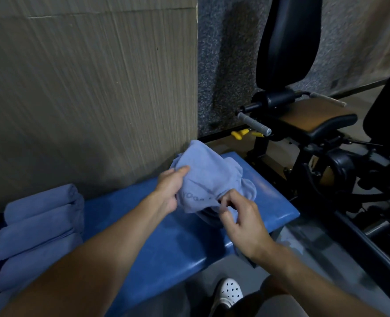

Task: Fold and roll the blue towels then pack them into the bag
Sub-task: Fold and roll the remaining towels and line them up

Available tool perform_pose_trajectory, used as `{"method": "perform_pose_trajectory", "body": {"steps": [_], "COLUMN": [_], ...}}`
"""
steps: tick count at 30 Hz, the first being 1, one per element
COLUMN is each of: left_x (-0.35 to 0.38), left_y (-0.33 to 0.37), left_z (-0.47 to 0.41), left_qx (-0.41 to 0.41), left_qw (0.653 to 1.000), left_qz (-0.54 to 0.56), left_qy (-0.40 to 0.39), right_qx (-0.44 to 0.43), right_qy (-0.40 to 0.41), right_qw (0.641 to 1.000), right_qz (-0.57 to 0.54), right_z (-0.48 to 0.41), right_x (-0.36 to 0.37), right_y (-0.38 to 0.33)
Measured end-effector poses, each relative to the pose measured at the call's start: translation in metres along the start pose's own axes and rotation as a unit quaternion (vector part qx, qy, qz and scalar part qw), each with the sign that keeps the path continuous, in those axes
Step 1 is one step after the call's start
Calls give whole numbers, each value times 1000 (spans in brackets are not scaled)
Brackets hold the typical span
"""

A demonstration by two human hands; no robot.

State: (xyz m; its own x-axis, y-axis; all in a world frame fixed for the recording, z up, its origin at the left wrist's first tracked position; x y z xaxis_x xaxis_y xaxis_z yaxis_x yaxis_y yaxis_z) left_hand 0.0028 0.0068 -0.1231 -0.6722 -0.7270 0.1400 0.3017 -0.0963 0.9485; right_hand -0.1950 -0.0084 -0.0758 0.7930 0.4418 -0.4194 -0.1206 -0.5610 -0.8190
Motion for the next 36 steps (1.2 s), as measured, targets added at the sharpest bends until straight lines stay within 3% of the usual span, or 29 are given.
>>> {"method": "perform_pose_trajectory", "body": {"steps": [2, 4, 8, 12, 15, 17, 20, 25, 30, 34, 36], "left_x": [-3, -3, -5, -11, -23, -36, -47, -61, -65, -78, -83], "left_y": [21, 37, 56, 64, 67, 66, 51, 41, 28, 6, 3], "left_z": [5, 17, 40, 49, 52, 50, 53, 68, 76, 79, 76], "left_qx": [43, 63, 74, 53, 38, 34, -31, -119, -171, -183, -172], "left_qw": [999, 995, 988, 987, 992, 995, 992, 983, 966, 957, 962], "left_qz": [-23, -46, -78, -50, -14, 12, 19, 0, -71, -169, -164], "left_qy": [-17, -56, -109, -142, -116, -93, -120, -137, -183, -148, -137], "right_qx": [46, 151, 379, 433, 482, 500, 505, 470, 479, 444, 423], "right_qy": [27, 78, 64, 100, 124, 108, 93, 117, 76, 58, 45], "right_qw": [999, 985, 919, 869, 827, 818, 812, 781, 791, 796, 802], "right_qz": [-3, 8, -88, -219, -263, -265, -277, -394, -372, -406, -419], "right_z": [-2, -7, -8, -2, 1, -1, -4, -15, -14, -18, -20], "right_x": [-1, -4, 11, 22, 23, 24, 26, 20, 18, 9, 4], "right_y": [13, 39, 99, 110, 111, 110, 107, 102, 99, 86, 76]}}
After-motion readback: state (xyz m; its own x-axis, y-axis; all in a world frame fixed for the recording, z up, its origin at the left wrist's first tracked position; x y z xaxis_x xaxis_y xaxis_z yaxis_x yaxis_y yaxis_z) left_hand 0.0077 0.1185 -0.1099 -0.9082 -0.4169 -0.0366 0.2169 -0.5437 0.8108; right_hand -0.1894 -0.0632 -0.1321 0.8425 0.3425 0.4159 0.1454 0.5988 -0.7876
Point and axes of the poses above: each hand's wrist, its own z-axis away from the middle knuckle, its own x-axis out of the palm, y = z × x, the point moved 8 cm from there along -z, towards the middle knuckle, and after that the axes turned 5 degrees about x, right-handed, at the moved point
